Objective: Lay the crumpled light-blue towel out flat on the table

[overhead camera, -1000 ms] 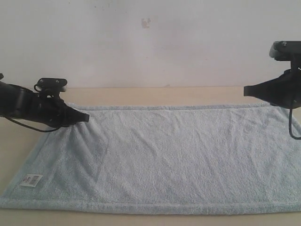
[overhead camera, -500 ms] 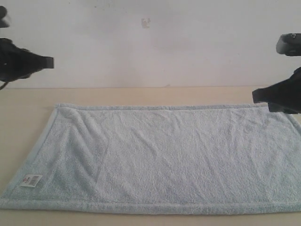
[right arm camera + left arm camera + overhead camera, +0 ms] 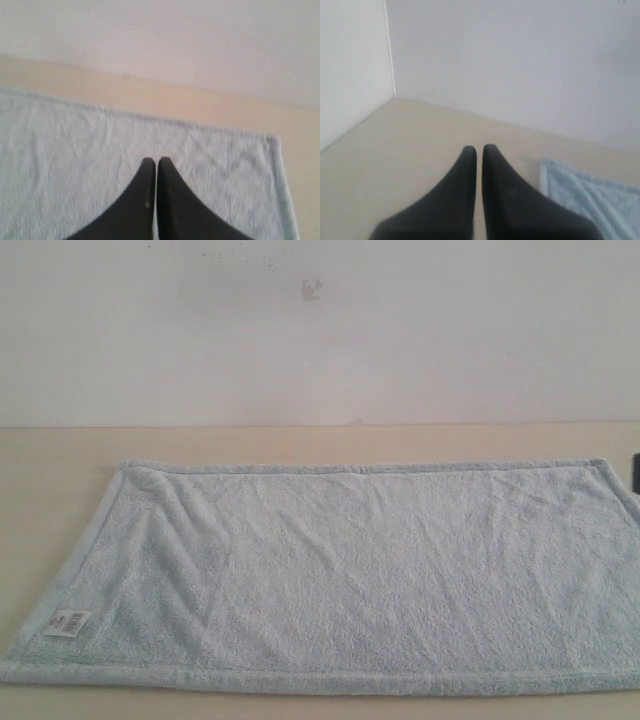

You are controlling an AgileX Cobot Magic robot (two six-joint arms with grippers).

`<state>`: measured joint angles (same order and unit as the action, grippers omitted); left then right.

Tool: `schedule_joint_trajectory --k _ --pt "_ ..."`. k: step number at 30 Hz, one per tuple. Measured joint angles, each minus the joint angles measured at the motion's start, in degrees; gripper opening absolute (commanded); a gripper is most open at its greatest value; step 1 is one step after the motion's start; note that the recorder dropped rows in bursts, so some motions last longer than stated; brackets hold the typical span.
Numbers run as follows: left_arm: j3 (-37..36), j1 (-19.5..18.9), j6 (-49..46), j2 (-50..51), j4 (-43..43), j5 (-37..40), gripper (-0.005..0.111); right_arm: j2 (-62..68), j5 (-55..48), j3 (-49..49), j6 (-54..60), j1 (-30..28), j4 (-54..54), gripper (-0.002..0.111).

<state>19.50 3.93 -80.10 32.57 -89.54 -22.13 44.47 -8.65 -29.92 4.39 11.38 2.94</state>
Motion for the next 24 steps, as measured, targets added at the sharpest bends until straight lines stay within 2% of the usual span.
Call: schedule_joint_trajectory --k 2,6,9,15,24 --pt "-1.3 0.0 -0.1 -8.2 -0.2 0.0 0.004 -9.7 4.9 4.2 0.2 0.5 0.0 0.001" --pt "-4.2 0.0 -4.4 -24.9 -0.4 0.0 0.004 -26.7 7.1 7.2 4.7 0.5 0.0 0.001" --pt "-6.3 0.0 -7.0 -30.6 -0.4 0.0 0.004 -31.6 6.0 7.9 5.8 0.5 0.0 0.001" --pt "-8.3 0.0 -8.0 -32.3 -0.7 0.0 0.004 -35.9 -4.4 8.1 5.8 0.5 0.0 0.001" --pt "-8.3 0.0 -8.0 -32.5 -0.7 0.0 0.004 -36.2 -6.6 8.1 5.9 0.5 0.0 0.001"
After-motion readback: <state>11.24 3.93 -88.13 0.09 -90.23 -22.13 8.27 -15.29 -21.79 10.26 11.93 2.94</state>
